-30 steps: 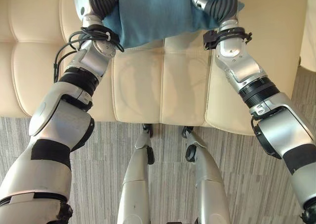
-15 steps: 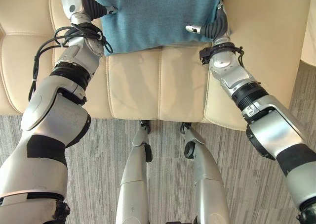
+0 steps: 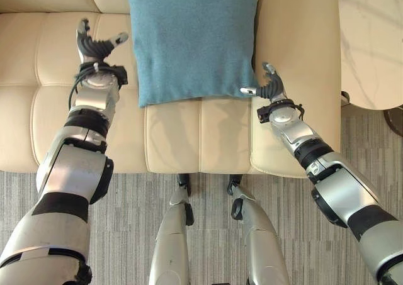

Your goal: Pick up all the scattered cushions and arrange them neatly on the sofa.

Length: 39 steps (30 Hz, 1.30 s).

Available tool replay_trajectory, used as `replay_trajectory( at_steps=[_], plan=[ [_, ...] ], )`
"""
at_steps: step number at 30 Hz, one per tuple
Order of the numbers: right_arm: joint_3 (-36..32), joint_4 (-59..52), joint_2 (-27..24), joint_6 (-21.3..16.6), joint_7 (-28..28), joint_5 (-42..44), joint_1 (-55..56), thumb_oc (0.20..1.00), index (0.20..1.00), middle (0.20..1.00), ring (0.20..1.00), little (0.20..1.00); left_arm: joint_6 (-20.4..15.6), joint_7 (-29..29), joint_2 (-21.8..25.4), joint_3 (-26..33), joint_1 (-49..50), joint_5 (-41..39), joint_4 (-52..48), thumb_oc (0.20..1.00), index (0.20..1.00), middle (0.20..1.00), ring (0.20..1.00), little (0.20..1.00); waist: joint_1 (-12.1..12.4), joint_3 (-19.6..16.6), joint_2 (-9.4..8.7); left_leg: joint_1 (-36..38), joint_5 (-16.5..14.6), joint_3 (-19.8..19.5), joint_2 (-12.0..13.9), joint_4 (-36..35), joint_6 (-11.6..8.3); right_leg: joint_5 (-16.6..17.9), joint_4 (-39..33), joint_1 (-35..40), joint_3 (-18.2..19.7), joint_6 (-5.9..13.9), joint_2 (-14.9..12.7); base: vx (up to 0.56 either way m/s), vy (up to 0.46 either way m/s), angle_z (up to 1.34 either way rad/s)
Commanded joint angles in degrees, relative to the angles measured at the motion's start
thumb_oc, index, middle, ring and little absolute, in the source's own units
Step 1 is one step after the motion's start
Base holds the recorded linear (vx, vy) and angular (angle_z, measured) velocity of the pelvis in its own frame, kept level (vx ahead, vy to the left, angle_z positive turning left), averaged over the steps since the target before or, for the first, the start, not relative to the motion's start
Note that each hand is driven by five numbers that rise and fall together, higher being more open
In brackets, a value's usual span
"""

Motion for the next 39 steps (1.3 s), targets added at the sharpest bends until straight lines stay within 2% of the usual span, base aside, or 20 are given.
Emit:
replay_trajectory(
  at_steps=[1, 6, 8, 11, 15, 16, 19, 20, 26, 30, 32, 33, 35, 37, 38, 39],
  plan=[
    [-3.3, 2.6, -1.6, -1.3, 0.1, 2.5, 1.9, 1.000, 1.000, 1.000, 1.000, 1.000, -3.4, -3.9, 1.7, 3.2, 3.9, -5.4, 1.4, 1.000, 1.000, 1.000, 1.000, 1.000, 0.9, -2.7, 0.07, 5.7, -9.6, -4.4, -3.3, -0.4, -1.91, -6.1, -4.8, 9.0, 1.7, 6.54, -0.1, 0.06, 0.022, -0.02],
    [-9.9, 2.5, -6.2, -1.5, 1.3, 3.8, 10.9, 1.000, 1.000, 1.000, 1.000, 1.000, -2.7, -7.2, 3.9, 8.0, 16.6, -4.4, -0.5, 1.000, 1.000, 1.000, 1.000, 1.000, 1.2, -5.0, 0.55, 12.1, -9.2, -4.2, -3.3, -3.8, -1.80, -6.4, -7.3, 15.6, 1.3, 6.80, 0.4, 0.08, 0.041, 0.01],
    [-12.1, 2.6, -7.7, -1.2, 2.2, 3.3, 15.4, 1.000, 1.000, 1.000, 1.000, 1.000, -2.3, -8.8, 4.6, 9.7, 22.4, -2.8, -1.5, 1.000, 1.000, 1.000, 1.000, 1.000, 1.0, -6.6, 0.43, 13.8, -7.3, -3.5, -3.3, -5.5, -1.42, -5.0, -8.7, 17.2, 0.5, 6.72, 0.2, 0.02, 0.067, -0.01],
    [-15.9, 2.3, -8.4, -1.0, 3.8, 2.5, 23.7, 1.000, 1.000, 1.000, 1.000, 1.000, -1.8, -10.9, 3.8, 12.3, 32.9, 0.4, -3.4, 1.000, 1.000, 1.000, 1.000, 1.000, 0.4, -9.5, 0.72, 18.0, -6.6, -3.1, -3.3, -8.8, -1.39, -4.6, -10.6, 20.7, 0.6, 7.48, 0.5, 0.08, 0.077, 0.03],
    [-21.7, -1.3, -6.6, -1.3, 6.1, 1.5, 35.9, 1.000, 1.000, 1.000, 1.000, 1.000, -1.2, -12.7, -1.7, 15.5, 48.8, 5.5, -8.1, 1.000, 1.000, 1.000, 1.000, 1.000, -0.2, -13.3, 1.42, 24.1, -6.1, -2.1, -3.4, -12.5, -1.32, -4.1, -13.4, 25.8, 0.8, 8.44, 0.7, 0.06, 0.101, -0.12],
    [-21.7, -1.4, -6.6, -1.2, 6.1, 1.5, 36.0, 1.000, 1.000, 1.000, 1.000, 1.000, -1.2, -12.7, -1.7, 15.6, 48.9, 5.5, -8.2, 1.000, 1.000, 1.000, 1.000, 1.000, -0.3, -13.4, 1.40, 23.9, -5.9, -2.1, -3.4, -12.5, -1.30, -4.0, -13.5, 25.7, 0.8, 8.44, 0.7, 0.03, 0.089, -0.19],
    [-24.4, -6.9, -6.2, -0.8, 7.2, -2.2, 43.7, 1.000, 1.000, 1.000, 1.000, 1.000, -0.5, -13.0, -7.9, 17.8, 58.5, 7.9, -10.4, 1.000, 1.000, 1.000, 1.000, 1.000, -0.8, -16.0, 1.50, 27.6, -6.3, -1.7, -3.5, -13.9, -1.13, -4.2, -14.5, 28.8, 1.4, 8.91, 0.9, 0.03, 0.081, -0.12],
    [-24.3, -7.0, -6.2, -0.8, 7.2, -2.2, 43.8, 1.000, 1.000, 1.000, 1.000, 1.000, -0.5, -13.0, -7.9, 17.8, 58.6, 7.9, -10.5, 1.000, 1.000, 1.000, 1.000, 1.000, -0.8, -16.1, 1.52, 27.7, -6.3, -1.7, -3.5, -14.0, -1.13, -4.1, -14.5, 28.9, 1.4, 8.92, 0.9, 0.01, 0.076, -0.11],
    [-25.7, -13.2, -3.9, -0.7, 9.1, -6.5, 52.7, 1.000, 1.000, 1.000, 1.000, 1.000, 1.1, -14.2, -15.2, 18.2, 68.4, 10.9, -13.9, 1.000, 1.000, 1.000, 1.000, 1.000, -1.1, -18.1, 0.95, 32.3, -7.8, -0.7, -3.8, -14.2, -0.43, -5.1, -14.7, 33.2, 2.4, 9.11, 1.1, 0.01, 0.061, -0.14],
    [-25.4, -13.4, -1.1, -0.6, 10.4, -6.4, 56.2, 1.000, 1.000, 1.000, 1.000, 1.000, 1.8, -14.8, -16.9, 16.5, 70.4, 12.6, -15.7, 1.000, 1.000, 1.000, 1.000, 1.000, -1.6, -17.6, 0.39, 33.6, -8.2, -0.2, -3.5, -14.2, -0.33, -5.8, -13.4, 33.6, 2.7, 9.06, 1.1, -0.04, 0.022, -0.02],
    [-24.1, -11.6, 0.7, -0.6, 10.3, -6.1, 56.1, 1.000, 1.000, 1.000, 1.000, 1.000, 1.8, -14.3, -17.4, 15.5, 68.8, 12.1, -15.5, 1.000, 1.000, 1.000, 1.000, 1.000, -1.8, -15.3, 0.43, 32.9, -7.3, 0.0, -3.0, -14.2, -0.12, -5.9, -9.4, 31.5, 4.1, 9.22, 1.7, -0.22, -0.026, -0.22],
    [-24.1, -11.5, 0.7, -0.6, 10.3, -6.1, 56.0, 1.000, 1.000, 1.000, 1.000, 1.000, 1.8, -14.3, -17.4, 15.5, 68.8, 12.1, -15.4, 1.000, 1.000, 1.000, 1.000, 1.000, -1.8, -15.3, 0.41, 32.9, -7.3, 0.1, -3.0, -14.2, -0.11, -5.9, -9.3, 31.4, 4.2, 9.23, 1.7, -0.28, -0.021, -0.33],
    [-23.3, -10.7, 1.3, -0.9, 10.3, -5.5, 56.1, 1.000, 1.000, 1.000, 1.000, 1.000, 1.7, -14.0, -17.1, 14.7, 67.7, 12.5, -16.0, 1.000, 1.000, 1.000, 1.000, 1.000, -1.9, -13.3, 1.38, 32.1, -5.9, 0.8, -2.0, -14.2, 0.45, -8.3, -3.0, 29.2, 5.6, 8.91, 2.7, -0.28, -0.005, -0.21],
    [-22.9, -10.6, 1.5, -1.1, 10.5, -5.2, 56.4, 1.000, 1.000, 1.000, 1.000, 1.000, 1.5, -14.0, -17.0, 14.2, 68.2, 12.9, -17.5, 1.000, 1.000, 1.000, 1.000, 1.000, -1.6, -13.1, 2.06, 31.2, -5.2, 1.6, -1.3, -14.2, 0.71, -10.5, 1.0, 29.5, 5.9, 8.10, 2.9, -0.20, -0.006, -0.18],
    [-22.9, -10.6, 1.5, -1.1, 10.5, -5.2, 56.3, 1.000, 1.000, 1.000, 1.000, 1.000, 1.5, -14.0, -17.0, 14.2, 68.2, 12.9, -17.5, 1.000, 1.000, 1.000, 1.000, 1.000, -1.5, -13.2, 2.11, 31.0, -5.1, 1.6, -1.3, -14.2, 0.69, -10.3, 0.9, 29.3, 6.0, 8.06, 3.0, -0.21, -0.049, -0.25],
    [-22.8, -10.3, 1.7, -1.1, 10.8, -4.9, 56.2, 1.000, 1.000, 1.000, 1.000, 1.000, 1.5, -14.2, -17.1, 13.8, 68.9, 13.1, -18.5, 1.000, 1.000, 1.000, 1.000, 1.000, -1.0, -13.7, 2.27, 30.1, -4.7, 2.4, -1.2, -14.2, 0.95, -12.2, 3.3, 31.1, 6.6, 7.87, 3.0, -0.27, -0.117, -0.27]
  ],
)
